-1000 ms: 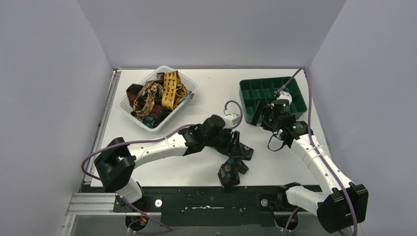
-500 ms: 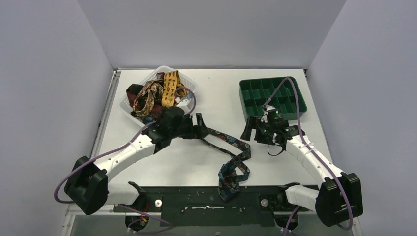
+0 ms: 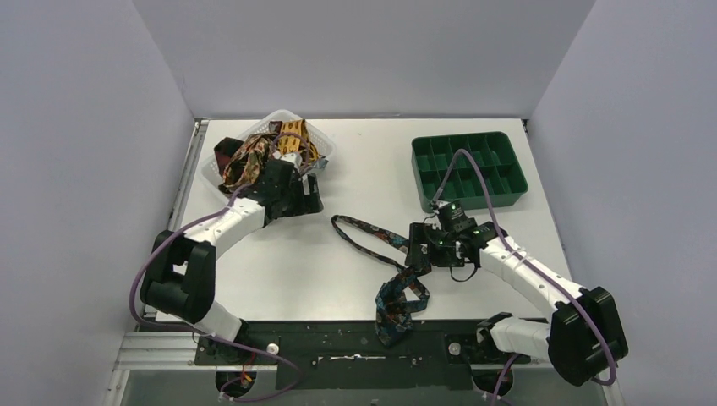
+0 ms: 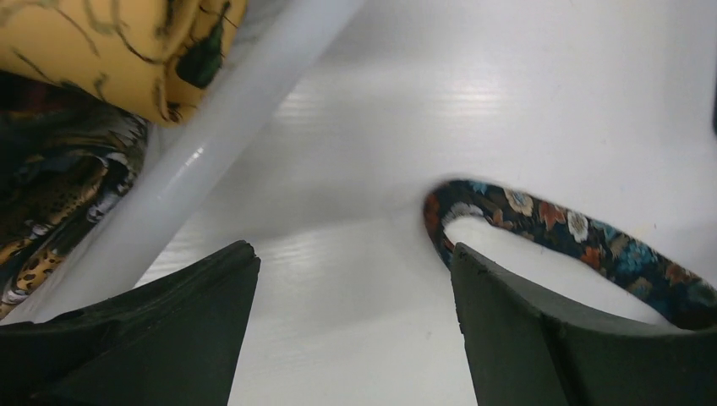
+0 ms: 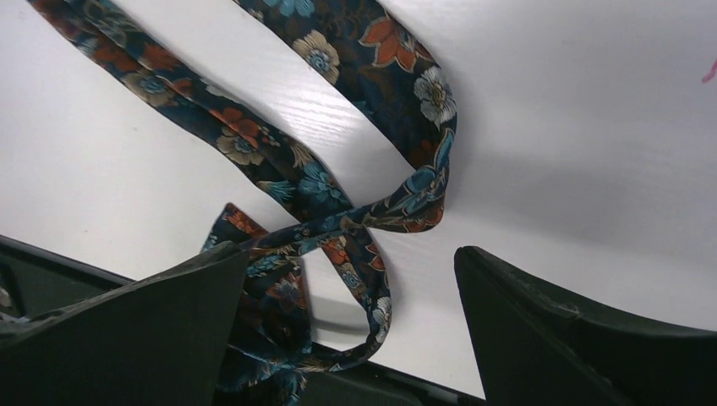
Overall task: Roll the ties
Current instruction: Move the bin to the center of the board, then flatten out the tie at the center of the board.
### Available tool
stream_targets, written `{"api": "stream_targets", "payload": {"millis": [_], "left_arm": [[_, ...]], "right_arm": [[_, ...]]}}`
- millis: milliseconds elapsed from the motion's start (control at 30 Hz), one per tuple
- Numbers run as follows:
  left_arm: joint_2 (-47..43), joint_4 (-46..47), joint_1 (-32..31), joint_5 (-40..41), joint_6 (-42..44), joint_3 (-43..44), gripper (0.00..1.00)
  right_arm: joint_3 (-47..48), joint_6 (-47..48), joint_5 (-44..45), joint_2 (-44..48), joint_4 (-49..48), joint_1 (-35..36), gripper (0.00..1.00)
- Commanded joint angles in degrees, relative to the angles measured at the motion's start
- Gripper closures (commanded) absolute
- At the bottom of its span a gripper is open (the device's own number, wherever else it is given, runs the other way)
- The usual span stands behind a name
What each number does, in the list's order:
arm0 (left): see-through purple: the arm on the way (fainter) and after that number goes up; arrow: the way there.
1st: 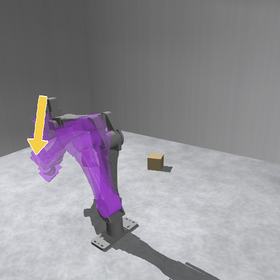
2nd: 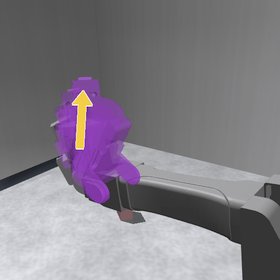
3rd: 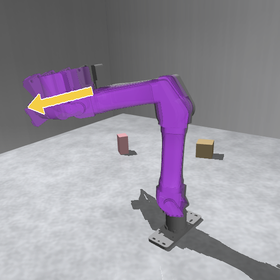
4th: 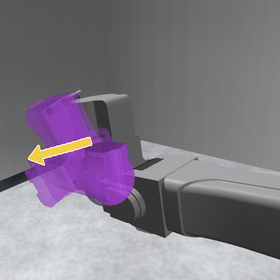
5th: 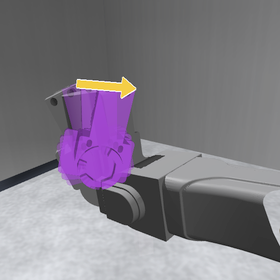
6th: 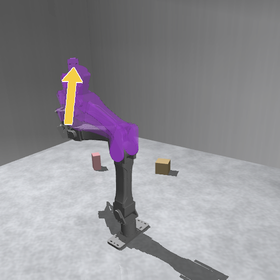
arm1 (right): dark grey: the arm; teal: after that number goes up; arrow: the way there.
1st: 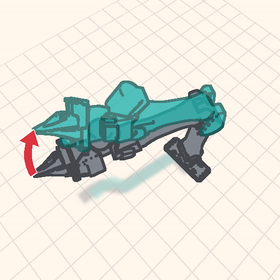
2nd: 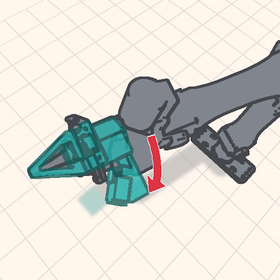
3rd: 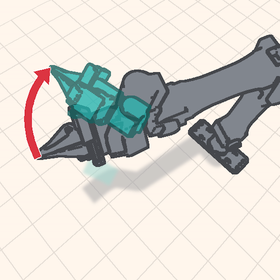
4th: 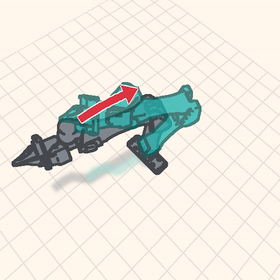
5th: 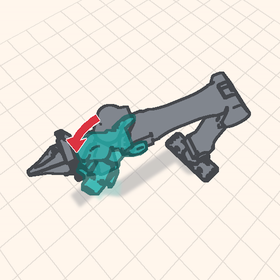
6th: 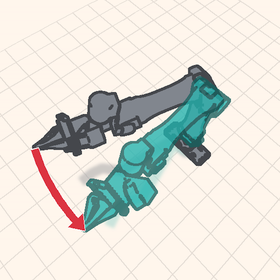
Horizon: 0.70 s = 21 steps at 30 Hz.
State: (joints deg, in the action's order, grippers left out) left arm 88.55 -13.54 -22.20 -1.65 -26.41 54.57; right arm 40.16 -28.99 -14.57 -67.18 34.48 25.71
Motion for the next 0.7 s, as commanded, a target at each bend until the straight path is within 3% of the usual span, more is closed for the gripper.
{"api": "stream_targets", "payload": {"millis": [0,133,267,400,567,667], "left_arm": [[1.6,-0.7,6.3,2.6,4.2,4.3,0.18],[0.9,-0.6,9.7,-1.4,5.1,3.3,0.18],[-2.9,4.7,6.2,-11.8,3.9,-0.8,0.18],[-4.3,6.6,-0.8,-10.0,1.7,-3.3,0.18],[-2.1,10.1,-1.9,-9.1,-2.1,-5.0,0.18],[0.9,10.7,-2.4,-10.0,-2.3,-3.4,0.18]], "right_arm": [[3.2,-1.7,5.7,-1.9,5.1,3.7,0.0],[4.7,-1.6,6.5,-4.3,7.2,6.9,0.0],[6.3,-3.9,10.9,-3.8,9.8,10.2,0.0],[9.5,-4.1,12.4,0.0,11.8,16.7,0.0],[5.5,-3.0,5.8,6.9,3.4,28.1,0.04],[2.3,-2.7,8.8,9.6,-1.8,34.1,0.04]]}}
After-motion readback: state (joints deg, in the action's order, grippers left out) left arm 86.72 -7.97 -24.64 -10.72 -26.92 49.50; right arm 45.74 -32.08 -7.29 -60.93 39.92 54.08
